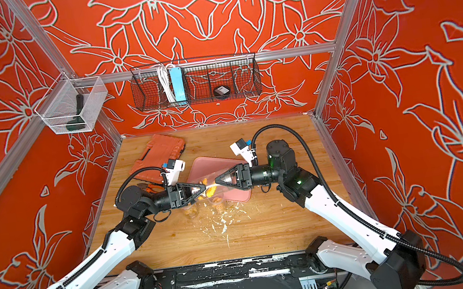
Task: Pour the cookies out of the jar
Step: Pick up the jar from the center of the board.
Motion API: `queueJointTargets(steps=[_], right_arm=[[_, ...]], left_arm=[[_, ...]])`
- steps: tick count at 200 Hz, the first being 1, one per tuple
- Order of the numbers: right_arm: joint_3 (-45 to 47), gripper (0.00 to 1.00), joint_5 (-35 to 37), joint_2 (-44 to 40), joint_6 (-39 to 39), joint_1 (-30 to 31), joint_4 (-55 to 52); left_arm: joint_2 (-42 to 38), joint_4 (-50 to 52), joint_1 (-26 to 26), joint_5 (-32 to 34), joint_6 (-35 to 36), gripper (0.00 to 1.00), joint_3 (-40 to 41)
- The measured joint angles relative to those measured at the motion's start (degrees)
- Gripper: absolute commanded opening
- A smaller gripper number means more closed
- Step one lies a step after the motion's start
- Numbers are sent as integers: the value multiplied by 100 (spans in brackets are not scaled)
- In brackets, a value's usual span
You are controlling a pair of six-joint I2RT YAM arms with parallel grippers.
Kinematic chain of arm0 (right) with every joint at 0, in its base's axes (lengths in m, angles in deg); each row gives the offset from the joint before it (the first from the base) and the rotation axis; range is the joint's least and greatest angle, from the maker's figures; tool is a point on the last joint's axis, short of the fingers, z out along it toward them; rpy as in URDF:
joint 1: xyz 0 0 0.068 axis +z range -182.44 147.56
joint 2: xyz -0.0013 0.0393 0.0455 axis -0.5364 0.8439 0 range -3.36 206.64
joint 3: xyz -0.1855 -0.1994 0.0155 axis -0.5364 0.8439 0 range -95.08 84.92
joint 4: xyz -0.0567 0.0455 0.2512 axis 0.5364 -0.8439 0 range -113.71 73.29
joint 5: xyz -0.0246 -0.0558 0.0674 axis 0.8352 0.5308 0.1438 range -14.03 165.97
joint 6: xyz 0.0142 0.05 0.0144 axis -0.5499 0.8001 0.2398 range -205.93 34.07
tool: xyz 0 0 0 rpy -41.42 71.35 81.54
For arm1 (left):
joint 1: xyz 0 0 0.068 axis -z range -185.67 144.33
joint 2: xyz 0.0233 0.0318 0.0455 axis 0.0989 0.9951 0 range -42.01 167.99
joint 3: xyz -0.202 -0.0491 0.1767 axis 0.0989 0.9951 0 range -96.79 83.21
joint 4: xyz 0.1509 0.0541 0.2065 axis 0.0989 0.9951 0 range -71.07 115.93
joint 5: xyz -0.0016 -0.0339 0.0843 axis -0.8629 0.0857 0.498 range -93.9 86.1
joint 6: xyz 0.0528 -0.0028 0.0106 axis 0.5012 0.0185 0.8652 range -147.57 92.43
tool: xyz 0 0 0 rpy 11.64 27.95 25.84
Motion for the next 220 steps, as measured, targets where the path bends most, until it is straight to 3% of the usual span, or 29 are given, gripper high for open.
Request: queueJointTargets(steps=[26, 63, 84, 158, 193, 220], right_arm=[[35, 54, 0, 0, -20, 4, 13], [37, 74, 2, 0, -52, 2, -24], [33, 79, 39, -2, -181, 2, -221], [33, 80, -24, -271, -358, -398, -756], [48, 71, -142, -352, -319, -470, -756], [111, 71, -240, -321, -197, -479, -623]], left_arm=[[0, -22, 0, -7, -20, 59, 42], [0, -22, 0, -4, -15, 57, 57], [0, 7, 0, 22, -15, 57, 87], [-9, 92, -50, 13, 2, 55, 140], [-13, 55, -120, -20, -2, 55, 140], [-11, 44, -125, -52, -22, 55, 140]])
